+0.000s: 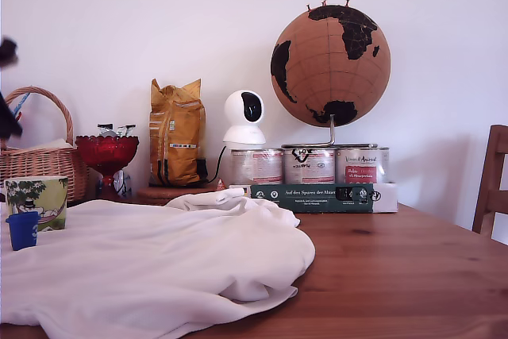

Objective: Pick the blue coffee capsule and place it inside the green coffee cup

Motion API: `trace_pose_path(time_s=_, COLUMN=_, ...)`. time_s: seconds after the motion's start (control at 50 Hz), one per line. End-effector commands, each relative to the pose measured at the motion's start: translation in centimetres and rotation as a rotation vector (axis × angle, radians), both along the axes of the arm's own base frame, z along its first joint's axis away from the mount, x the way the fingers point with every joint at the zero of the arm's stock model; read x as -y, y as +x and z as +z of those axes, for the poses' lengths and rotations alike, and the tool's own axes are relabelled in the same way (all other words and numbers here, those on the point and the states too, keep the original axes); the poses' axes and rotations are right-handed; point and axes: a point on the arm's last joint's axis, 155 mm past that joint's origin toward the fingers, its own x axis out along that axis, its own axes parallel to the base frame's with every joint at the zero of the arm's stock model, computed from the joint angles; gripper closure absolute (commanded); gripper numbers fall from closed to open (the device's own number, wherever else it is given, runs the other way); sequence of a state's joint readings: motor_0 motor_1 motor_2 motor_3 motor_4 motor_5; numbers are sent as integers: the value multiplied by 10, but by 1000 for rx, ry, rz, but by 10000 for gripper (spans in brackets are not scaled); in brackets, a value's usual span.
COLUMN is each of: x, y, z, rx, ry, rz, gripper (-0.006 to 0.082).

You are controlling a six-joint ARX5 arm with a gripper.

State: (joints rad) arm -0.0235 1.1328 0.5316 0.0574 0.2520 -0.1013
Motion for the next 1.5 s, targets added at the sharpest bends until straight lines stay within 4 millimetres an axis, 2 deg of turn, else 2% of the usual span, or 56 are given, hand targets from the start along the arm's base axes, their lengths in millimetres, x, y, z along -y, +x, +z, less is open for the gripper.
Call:
trace_pose_path(time_s=0.0, x=-4, y=8, z=11, rx=4, ry=18, rz=14, gripper=92)
trace_pose_path(time_s=0.28, x=-19, y=33, z=-1, rx=-155, ry=125, rz=44, gripper=81)
trace_pose_path(time_s=0.64, x=-22, y=44, z=-29, rx=-348, ry=139, rz=50, gripper=81)
trace_pose_path(time_s=1.1, x=-21, y=52, z=-93, rx=-521, ry=140, rz=45, gripper=82)
trace_pose_path(time_s=1.36, x=-21, y=62, z=-97, rx=-495, ry=138, rz=45, gripper=93)
trace_pose_path(time_s=1.48, x=-19, y=60, z=-99, rx=-508, ry=133, rz=39, gripper=180)
